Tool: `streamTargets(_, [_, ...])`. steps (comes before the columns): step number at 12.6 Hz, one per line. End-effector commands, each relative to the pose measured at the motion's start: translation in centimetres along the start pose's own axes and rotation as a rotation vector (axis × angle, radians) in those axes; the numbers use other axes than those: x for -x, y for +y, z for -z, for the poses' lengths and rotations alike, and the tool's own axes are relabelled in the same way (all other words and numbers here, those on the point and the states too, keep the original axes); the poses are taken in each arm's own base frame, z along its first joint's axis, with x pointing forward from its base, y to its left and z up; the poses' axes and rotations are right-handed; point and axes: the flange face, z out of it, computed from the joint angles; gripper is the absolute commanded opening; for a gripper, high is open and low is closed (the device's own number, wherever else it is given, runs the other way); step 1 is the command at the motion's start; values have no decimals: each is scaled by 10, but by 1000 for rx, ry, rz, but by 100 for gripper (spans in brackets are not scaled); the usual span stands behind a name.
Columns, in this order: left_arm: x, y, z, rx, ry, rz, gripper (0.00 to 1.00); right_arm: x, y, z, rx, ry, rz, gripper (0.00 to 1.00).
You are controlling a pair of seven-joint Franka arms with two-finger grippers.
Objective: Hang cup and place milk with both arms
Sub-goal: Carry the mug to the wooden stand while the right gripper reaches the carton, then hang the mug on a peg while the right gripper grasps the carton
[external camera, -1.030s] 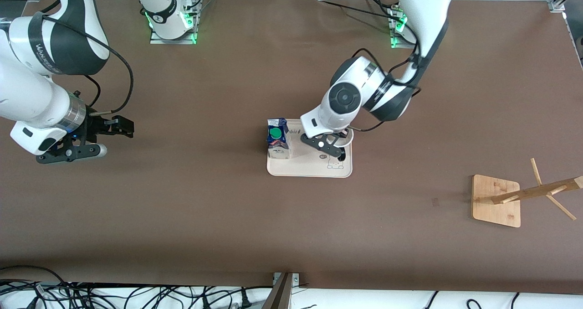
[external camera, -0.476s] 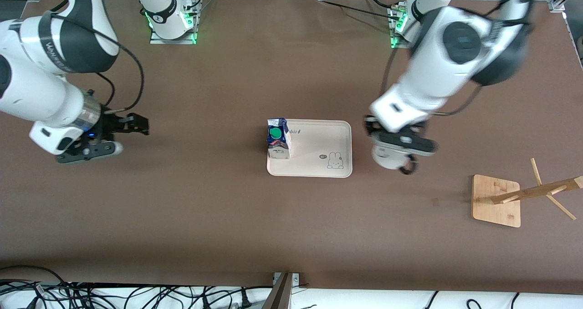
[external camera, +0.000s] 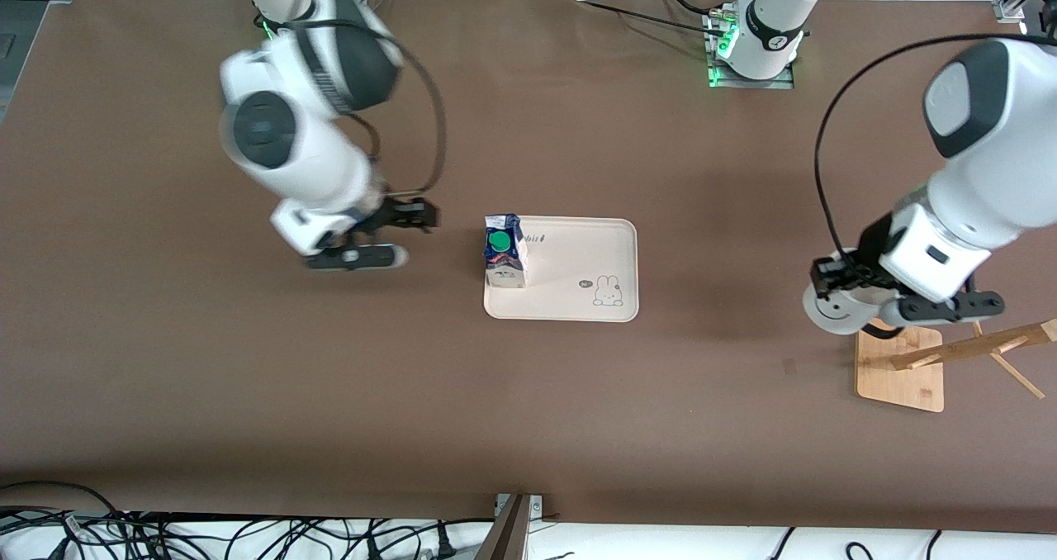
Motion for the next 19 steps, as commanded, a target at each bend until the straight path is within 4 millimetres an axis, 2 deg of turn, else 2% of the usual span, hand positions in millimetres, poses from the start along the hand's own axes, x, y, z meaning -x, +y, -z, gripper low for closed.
streamTargets(1, [-45,-41,-1,28,36,-69,0,9,-54,-20,-17,31,-47,100])
streamTargets(2, [-57,-58,-6,27,46,-136,0,14,-67,-28,-20,38,-50,100])
streamTargets(3, [-62,-65,1,28,59,-154,0,16,-77,-34,-22,44,-67,100])
streamTargets(4, [-62,-67,3,22,57,-164,0,19,-88,-45,-20,48,-76,100])
streamTargets(6, [-65,-94,7,13,64,-258,0,26,-108,-69,-15,63,-84,100])
streamTargets(7, [-65,-95,9,8,64,-277,0,29,-116,-79,-12,66,-77,100])
streamTargets(9, [-61,-99,11,11,36,-277,0,29,-120,-99,15,82,-59,100])
streamTargets(10, [-57,-102,10,20,4,-267,0,28,-119,-102,18,82,-59,98])
streamTargets(11, [-54,-114,13,22,-9,-245,0,28,-119,-104,21,81,-58,87])
streamTargets(13, [-44,-120,14,47,-63,-173,0,27,-118,-104,24,81,-53,54])
streamTargets(14, [-41,-120,15,50,-78,-167,0,26,-117,-103,23,82,-50,44])
streamTargets(15, [-41,-121,15,49,-78,-169,0,24,-115,-97,22,84,-52,39])
streamTargets(16, [-41,-124,17,47,-78,-170,0,23,-112,-92,20,84,-55,39])
streamTargets(17, [-40,-123,26,40,-65,-173,0,23,-110,-77,16,84,-56,39])
streamTargets(19, [-39,-123,31,34,-58,-174,0,18,-103,-51,33,61,-64,39])
